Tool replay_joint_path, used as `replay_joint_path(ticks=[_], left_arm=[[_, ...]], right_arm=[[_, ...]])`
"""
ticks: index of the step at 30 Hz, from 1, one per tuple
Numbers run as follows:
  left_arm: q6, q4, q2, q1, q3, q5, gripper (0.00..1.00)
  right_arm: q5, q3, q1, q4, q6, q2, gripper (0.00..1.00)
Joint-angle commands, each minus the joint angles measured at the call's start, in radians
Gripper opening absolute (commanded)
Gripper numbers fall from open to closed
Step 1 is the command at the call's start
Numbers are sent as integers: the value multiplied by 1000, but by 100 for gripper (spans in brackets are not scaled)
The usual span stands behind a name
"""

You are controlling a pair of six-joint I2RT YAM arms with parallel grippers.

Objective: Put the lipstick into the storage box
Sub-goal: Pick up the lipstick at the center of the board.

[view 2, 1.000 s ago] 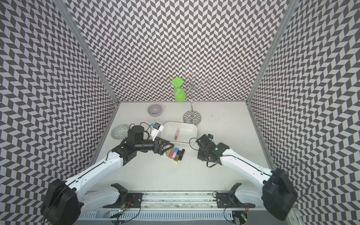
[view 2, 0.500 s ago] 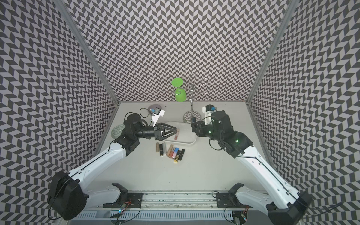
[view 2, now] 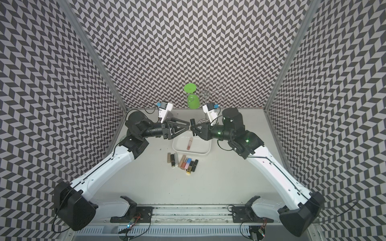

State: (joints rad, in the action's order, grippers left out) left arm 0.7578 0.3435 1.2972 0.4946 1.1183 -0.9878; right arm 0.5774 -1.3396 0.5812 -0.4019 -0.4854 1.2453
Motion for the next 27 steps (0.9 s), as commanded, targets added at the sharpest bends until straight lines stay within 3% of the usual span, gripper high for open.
replay_joint_path(ticks=[1, 13, 27], left_arm=[[-8, 9, 5, -6, 22, 3, 71], [-12, 8, 17, -12, 20, 5, 59], [116, 149, 29, -38, -29, -14, 50]], right_arm=[[94, 0, -1, 120, -12, 13, 22], [208, 52, -1, 252, -80, 34, 21], [224, 91, -1, 276, -93, 20, 20]])
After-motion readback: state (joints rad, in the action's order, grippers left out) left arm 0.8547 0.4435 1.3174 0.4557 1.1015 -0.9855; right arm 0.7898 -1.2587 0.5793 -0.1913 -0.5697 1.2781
